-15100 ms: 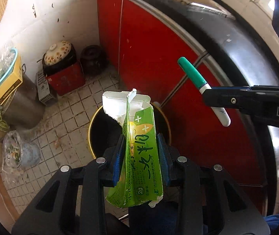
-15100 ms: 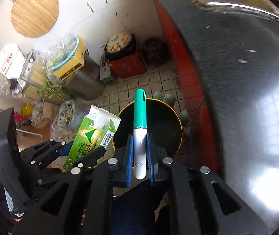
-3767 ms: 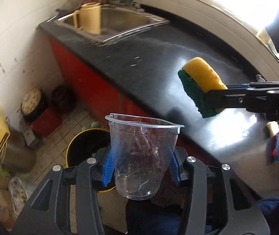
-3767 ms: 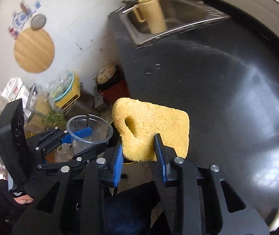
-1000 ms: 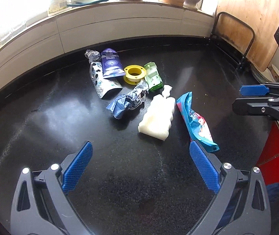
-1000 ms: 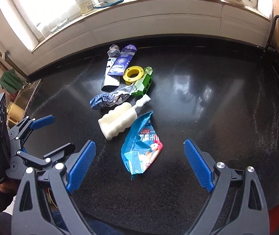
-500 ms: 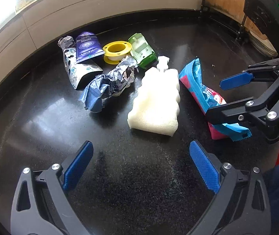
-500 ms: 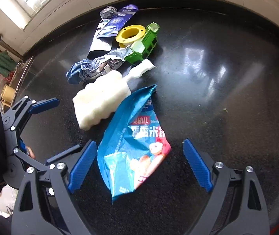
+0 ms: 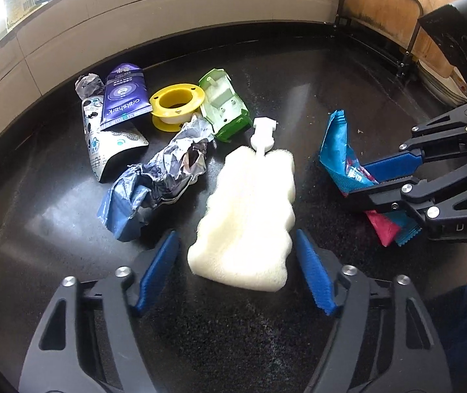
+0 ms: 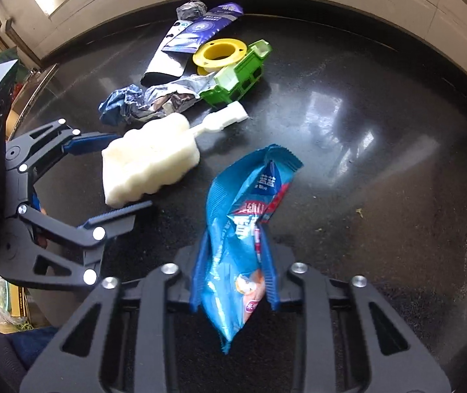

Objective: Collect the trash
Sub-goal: 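Grasp the white foam block with left tool while right tool grasps the blue wrapper, then carry foam block and blue wrapper down to the floor bin and release both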

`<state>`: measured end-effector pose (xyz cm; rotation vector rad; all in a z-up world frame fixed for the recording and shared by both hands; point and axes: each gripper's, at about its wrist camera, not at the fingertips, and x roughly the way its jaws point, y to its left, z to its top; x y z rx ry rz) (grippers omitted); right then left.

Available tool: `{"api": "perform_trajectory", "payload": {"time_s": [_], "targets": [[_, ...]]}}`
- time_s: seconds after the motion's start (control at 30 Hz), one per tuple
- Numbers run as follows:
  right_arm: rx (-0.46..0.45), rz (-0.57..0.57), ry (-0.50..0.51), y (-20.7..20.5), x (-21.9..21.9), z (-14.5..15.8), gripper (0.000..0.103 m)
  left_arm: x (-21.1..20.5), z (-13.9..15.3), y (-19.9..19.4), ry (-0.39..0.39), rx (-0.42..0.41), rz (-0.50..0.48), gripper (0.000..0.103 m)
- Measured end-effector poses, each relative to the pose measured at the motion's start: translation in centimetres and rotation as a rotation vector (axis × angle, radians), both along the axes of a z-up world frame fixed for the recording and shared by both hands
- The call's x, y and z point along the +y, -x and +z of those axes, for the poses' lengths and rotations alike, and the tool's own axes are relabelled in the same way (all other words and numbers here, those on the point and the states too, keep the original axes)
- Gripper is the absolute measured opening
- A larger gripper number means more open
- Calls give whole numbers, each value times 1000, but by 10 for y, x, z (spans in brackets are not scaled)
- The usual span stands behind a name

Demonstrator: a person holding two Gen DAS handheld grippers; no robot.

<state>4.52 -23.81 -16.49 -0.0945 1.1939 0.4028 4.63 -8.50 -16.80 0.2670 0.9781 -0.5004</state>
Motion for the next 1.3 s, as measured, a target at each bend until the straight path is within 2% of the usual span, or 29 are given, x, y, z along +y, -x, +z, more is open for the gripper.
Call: {"api": "perform_trajectory", "payload": {"time_s": [0.03,0.23,0.43,0.63,0.8,0.9,1.0,1.17,1.3], "targets": [[-2,-2,2,0,-3,1,16,-2,1,0,-5,-4,6,50],[-8,-17,-10,0,-15,8,12,-1,8,7,19,6,68,37],[-36,-26,-35,6,-22,25,12,12,26,19,45,10,136,35],[-67,-33,-57,17,-24,39,12,22,45,37,50,-18,163,35],[-89,9,-67,20,-3,48,12,38,61,53,54,-48,222,35],[-107,88,-74,19,31,55,12,58,74,66,65,-70,298,35],[-119,195,-91,21,76,62,12,91,87,88,80,-93,414,35],[-121,446,-121,43,177,68,12,161,96,149,62,-120,673,35],[-67,677,-156,82,271,64,12,224,85,219,42,-89,931,35]]}}
